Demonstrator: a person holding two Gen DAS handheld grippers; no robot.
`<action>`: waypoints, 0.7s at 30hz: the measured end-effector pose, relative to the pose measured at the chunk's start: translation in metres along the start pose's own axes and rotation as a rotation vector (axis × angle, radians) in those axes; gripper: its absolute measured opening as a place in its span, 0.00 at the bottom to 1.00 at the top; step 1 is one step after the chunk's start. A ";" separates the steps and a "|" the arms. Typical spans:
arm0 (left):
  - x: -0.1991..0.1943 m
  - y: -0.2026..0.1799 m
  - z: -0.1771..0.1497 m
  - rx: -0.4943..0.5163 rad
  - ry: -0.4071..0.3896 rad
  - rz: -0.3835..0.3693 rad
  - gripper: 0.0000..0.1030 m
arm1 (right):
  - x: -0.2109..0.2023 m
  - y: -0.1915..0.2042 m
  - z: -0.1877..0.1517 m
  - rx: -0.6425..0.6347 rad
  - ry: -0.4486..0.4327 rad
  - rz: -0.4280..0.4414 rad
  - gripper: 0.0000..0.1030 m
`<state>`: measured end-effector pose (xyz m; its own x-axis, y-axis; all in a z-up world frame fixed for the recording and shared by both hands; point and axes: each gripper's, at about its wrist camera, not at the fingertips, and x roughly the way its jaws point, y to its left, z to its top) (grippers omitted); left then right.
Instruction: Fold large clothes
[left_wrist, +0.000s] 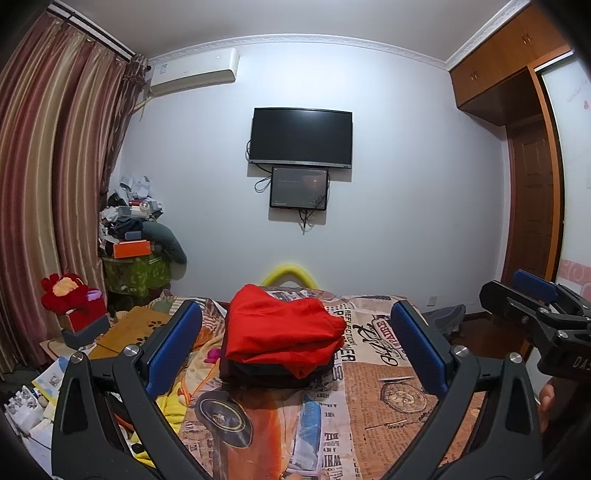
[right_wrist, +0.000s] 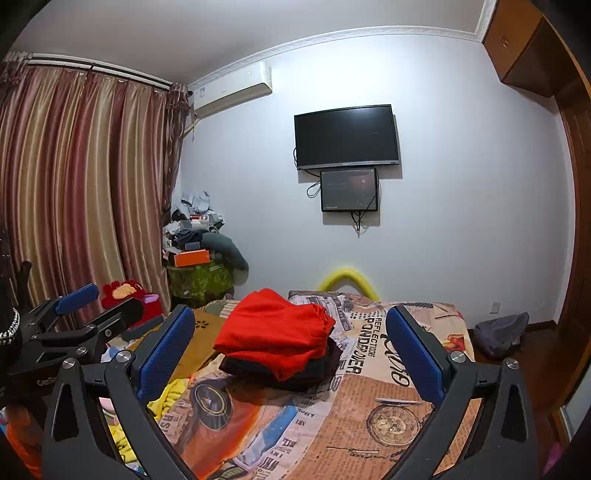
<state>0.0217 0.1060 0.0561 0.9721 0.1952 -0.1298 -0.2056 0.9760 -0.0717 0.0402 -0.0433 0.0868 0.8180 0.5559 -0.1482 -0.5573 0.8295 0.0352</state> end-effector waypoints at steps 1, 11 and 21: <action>0.001 0.000 0.000 0.006 0.008 -0.015 1.00 | 0.000 0.000 0.000 0.000 0.001 0.000 1.00; 0.002 -0.003 -0.001 0.012 0.010 -0.023 1.00 | 0.003 0.004 -0.001 -0.005 0.008 -0.002 1.00; 0.003 -0.003 -0.002 0.012 0.015 -0.021 1.00 | 0.003 0.002 -0.003 0.003 0.016 -0.012 1.00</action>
<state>0.0254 0.1038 0.0536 0.9743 0.1737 -0.1436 -0.1841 0.9809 -0.0631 0.0411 -0.0403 0.0840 0.8219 0.5454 -0.1644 -0.5475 0.8360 0.0360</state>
